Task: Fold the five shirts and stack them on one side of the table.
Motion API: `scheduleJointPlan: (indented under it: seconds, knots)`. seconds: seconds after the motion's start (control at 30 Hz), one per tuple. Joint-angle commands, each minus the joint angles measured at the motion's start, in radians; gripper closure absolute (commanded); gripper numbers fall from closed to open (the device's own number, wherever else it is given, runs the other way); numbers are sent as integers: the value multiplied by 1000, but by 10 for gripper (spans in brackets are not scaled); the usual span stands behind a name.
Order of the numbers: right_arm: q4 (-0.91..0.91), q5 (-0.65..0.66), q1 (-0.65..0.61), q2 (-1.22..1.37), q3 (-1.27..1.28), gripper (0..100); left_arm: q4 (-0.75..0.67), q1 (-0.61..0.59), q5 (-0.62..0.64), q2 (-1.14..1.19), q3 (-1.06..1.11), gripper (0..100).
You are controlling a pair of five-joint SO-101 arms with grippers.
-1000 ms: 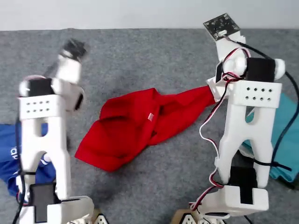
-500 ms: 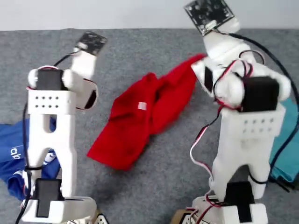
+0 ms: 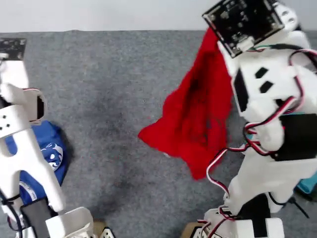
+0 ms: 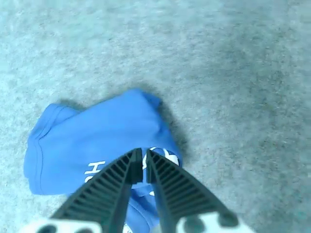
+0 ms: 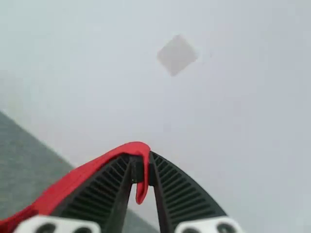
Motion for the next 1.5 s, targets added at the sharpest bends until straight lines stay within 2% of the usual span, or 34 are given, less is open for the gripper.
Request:
scheduleJointPlan:
  seconds: [0.0,0.23,0.43,0.57,0.67,0.97,1.13,1.27,1.47]
  knots:
    - [-65,104,24,-51,-40,988,25,-21,-18,-48,-21,967]
    - [-183,256,-67,-85,-43,988,25,-25,-14,-49,31,968]
    - [-312,419,-119,-79,-35,988,25,-75,-17,-49,38,968]
    - [-412,439,-120,-48,-37,988,25,-83,-17,-49,42,968]
    - [-415,439,-150,-30,-37,988,26,-75,-17,-66,44,968]
    - [-148,439,-288,51,-37,988,18,160,-18,-296,182,968]
    - [35,437,-340,122,-37,988,17,215,-17,-367,308,968]
    - [219,434,-323,196,-37,988,17,264,-31,-400,372,968]
    - [400,433,-179,332,-37,988,-23,454,-54,-407,440,968]
